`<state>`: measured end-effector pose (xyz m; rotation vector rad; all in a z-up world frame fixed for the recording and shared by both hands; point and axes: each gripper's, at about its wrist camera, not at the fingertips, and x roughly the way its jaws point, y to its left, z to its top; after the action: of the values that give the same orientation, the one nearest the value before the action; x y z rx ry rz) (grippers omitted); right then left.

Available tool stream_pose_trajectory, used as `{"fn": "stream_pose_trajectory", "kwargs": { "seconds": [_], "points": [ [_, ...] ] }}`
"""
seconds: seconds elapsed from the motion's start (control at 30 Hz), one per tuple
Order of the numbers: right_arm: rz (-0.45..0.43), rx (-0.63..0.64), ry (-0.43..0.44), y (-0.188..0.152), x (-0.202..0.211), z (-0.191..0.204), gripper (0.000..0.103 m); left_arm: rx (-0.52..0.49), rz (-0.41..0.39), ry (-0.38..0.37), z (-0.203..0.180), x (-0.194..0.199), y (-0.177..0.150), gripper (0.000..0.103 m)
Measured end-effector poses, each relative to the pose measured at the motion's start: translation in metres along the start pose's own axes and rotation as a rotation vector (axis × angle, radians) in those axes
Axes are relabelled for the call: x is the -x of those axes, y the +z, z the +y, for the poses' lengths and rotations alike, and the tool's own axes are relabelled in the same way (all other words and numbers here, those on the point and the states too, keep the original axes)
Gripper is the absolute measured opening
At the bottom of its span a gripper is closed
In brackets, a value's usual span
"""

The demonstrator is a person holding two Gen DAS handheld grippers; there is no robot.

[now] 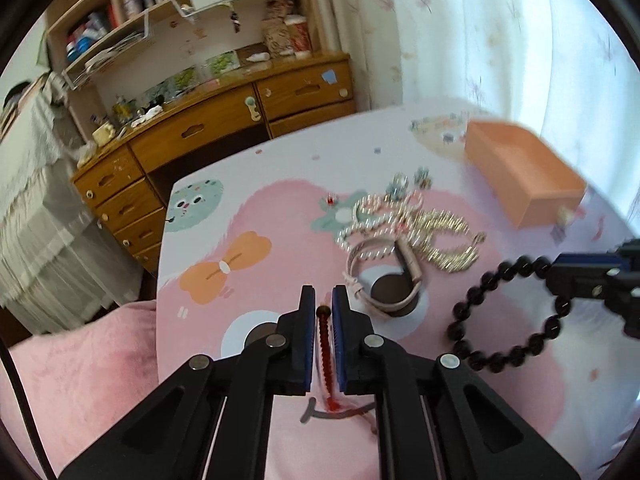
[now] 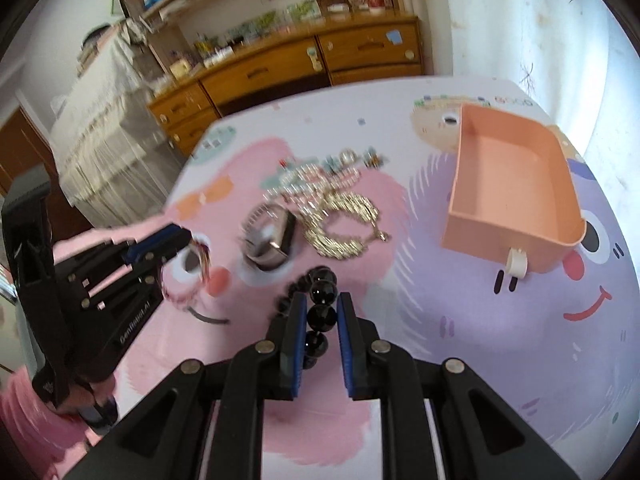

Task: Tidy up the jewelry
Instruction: 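Carry the black bead bracelet into the peach box and open the right tool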

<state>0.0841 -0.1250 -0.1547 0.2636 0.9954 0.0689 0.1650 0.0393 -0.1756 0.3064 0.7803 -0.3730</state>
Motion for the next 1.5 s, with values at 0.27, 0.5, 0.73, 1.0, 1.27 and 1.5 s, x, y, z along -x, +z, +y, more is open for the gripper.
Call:
{"fn": "stream_pose_trajectory", "kwargs": {
  "seconds": [0.27,0.5,0.73,1.0,1.27,1.5],
  "points": [
    [-0.124,-0.043,0.009,0.013,0.045,-0.006,0.015,0.173,-0.002,-0.152,-0.003,0.037,0.029,0.005],
    [-0.214,-0.068,0.013,0.036,0.072,-0.046,0.015,0.214,0.061,-0.257,-0.038,0.035,0.068,0.005],
    [-0.245,-0.069,0.017,0.064,0.081,-0.088,0.015,0.221,0.1,-0.339,-0.08,0.015,0.115,0.006],
    [-0.178,-0.085,0.048,0.09,0.059,-0.139,0.015,0.252,0.168,-0.343,-0.119,-0.027,0.142,0.008],
    [-0.064,-0.129,0.074,0.09,0.026,-0.167,0.058,0.319,0.251,-0.231,-0.121,-0.057,0.134,0.041],
    [-0.031,-0.144,0.11,0.084,0.014,-0.167,0.069,0.355,0.295,-0.122,-0.09,-0.061,0.12,0.068]
  ]
}}
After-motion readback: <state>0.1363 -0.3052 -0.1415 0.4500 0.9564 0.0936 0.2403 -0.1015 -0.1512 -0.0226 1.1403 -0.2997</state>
